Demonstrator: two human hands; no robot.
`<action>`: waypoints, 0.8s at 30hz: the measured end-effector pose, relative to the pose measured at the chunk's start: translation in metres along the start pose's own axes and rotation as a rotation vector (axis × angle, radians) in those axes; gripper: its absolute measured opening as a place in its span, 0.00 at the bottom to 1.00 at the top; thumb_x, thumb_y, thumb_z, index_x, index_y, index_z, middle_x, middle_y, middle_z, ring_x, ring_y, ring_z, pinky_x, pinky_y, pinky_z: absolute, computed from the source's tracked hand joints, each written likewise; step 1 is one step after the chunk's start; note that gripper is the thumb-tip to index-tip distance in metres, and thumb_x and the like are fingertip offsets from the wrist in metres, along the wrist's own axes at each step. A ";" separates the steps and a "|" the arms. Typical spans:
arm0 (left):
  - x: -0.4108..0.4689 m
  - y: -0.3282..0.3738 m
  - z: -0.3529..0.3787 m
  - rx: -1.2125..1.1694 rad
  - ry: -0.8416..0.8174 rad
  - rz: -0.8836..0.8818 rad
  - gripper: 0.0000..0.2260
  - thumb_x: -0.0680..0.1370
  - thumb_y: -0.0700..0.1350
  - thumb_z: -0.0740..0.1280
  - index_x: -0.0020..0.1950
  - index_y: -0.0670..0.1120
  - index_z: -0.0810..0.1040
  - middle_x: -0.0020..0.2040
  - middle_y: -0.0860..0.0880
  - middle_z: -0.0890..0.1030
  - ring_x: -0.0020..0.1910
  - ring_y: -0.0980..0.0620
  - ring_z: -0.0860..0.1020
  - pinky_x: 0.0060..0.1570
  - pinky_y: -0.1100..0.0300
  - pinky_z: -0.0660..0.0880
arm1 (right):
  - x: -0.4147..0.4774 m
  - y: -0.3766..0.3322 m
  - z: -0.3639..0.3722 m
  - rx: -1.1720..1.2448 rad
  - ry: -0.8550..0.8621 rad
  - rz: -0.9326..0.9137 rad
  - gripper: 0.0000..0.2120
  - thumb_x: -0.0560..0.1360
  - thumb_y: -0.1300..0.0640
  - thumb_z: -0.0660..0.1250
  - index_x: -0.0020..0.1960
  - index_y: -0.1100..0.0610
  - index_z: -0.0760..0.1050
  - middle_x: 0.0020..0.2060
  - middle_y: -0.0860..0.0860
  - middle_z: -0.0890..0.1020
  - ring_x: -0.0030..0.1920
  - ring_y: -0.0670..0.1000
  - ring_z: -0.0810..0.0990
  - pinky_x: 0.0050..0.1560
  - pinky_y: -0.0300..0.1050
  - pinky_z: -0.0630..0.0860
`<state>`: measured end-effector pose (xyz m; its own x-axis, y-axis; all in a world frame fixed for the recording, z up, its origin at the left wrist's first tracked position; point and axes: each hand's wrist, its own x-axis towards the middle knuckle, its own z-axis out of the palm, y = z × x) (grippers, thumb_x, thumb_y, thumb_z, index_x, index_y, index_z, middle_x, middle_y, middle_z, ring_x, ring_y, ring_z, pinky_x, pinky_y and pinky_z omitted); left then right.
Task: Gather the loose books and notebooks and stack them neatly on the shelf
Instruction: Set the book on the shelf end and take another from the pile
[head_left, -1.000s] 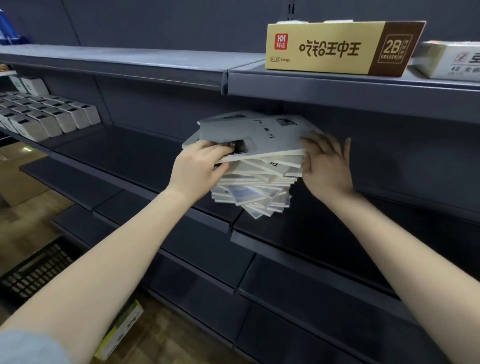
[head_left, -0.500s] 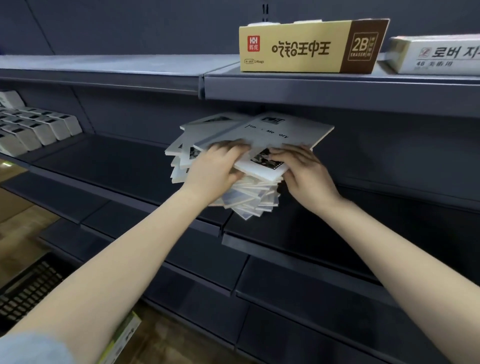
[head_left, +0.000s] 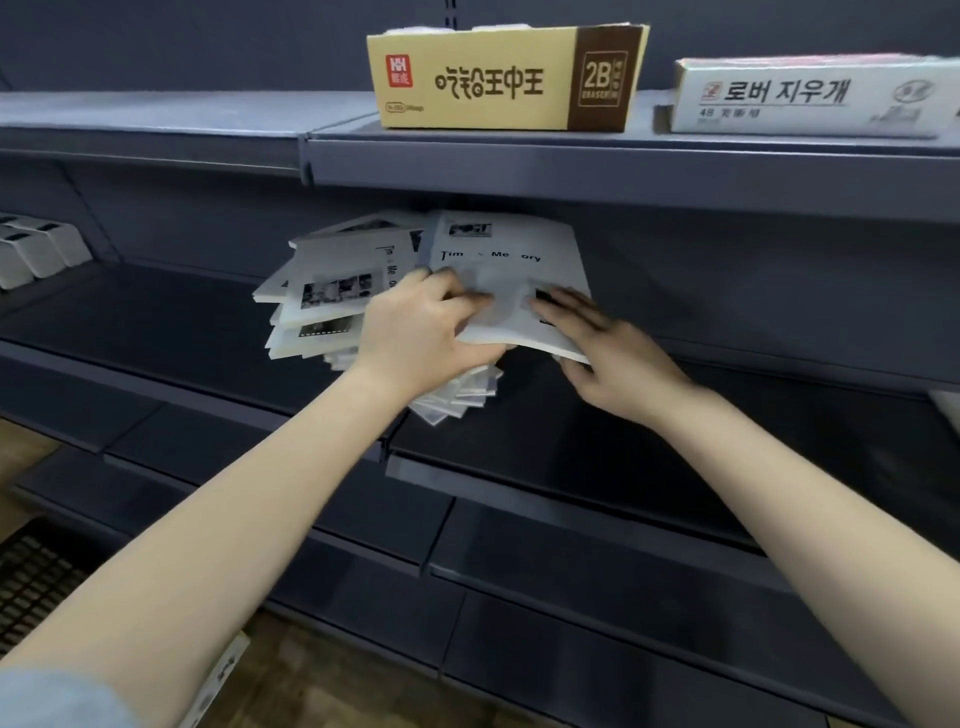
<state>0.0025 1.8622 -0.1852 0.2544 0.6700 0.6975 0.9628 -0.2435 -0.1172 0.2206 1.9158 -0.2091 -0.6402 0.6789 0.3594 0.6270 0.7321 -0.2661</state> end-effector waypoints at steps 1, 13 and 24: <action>0.000 0.009 0.001 -0.013 -0.020 0.002 0.22 0.66 0.63 0.64 0.46 0.49 0.85 0.37 0.50 0.79 0.37 0.48 0.78 0.30 0.65 0.69 | -0.004 0.000 0.000 -0.026 0.014 0.026 0.36 0.75 0.66 0.59 0.75 0.41 0.53 0.76 0.44 0.54 0.76 0.47 0.54 0.66 0.53 0.70; -0.007 0.097 0.034 0.066 -0.252 0.178 0.30 0.63 0.30 0.56 0.66 0.36 0.73 0.65 0.35 0.74 0.63 0.36 0.74 0.61 0.41 0.69 | -0.078 0.054 0.008 -0.147 0.211 0.027 0.42 0.65 0.82 0.56 0.73 0.53 0.63 0.73 0.53 0.63 0.75 0.58 0.55 0.72 0.57 0.57; 0.009 0.218 0.097 -0.229 -0.381 0.266 0.38 0.62 0.22 0.61 0.73 0.39 0.65 0.70 0.36 0.68 0.70 0.36 0.66 0.68 0.43 0.59 | -0.185 0.132 -0.038 -0.238 0.168 0.172 0.39 0.62 0.82 0.59 0.68 0.54 0.72 0.67 0.55 0.74 0.70 0.59 0.65 0.67 0.62 0.62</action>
<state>0.2241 1.8835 -0.2729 0.5441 0.7615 0.3522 0.8264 -0.5590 -0.0678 0.4393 1.8848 -0.2766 -0.4465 0.7580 0.4754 0.8180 0.5611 -0.1264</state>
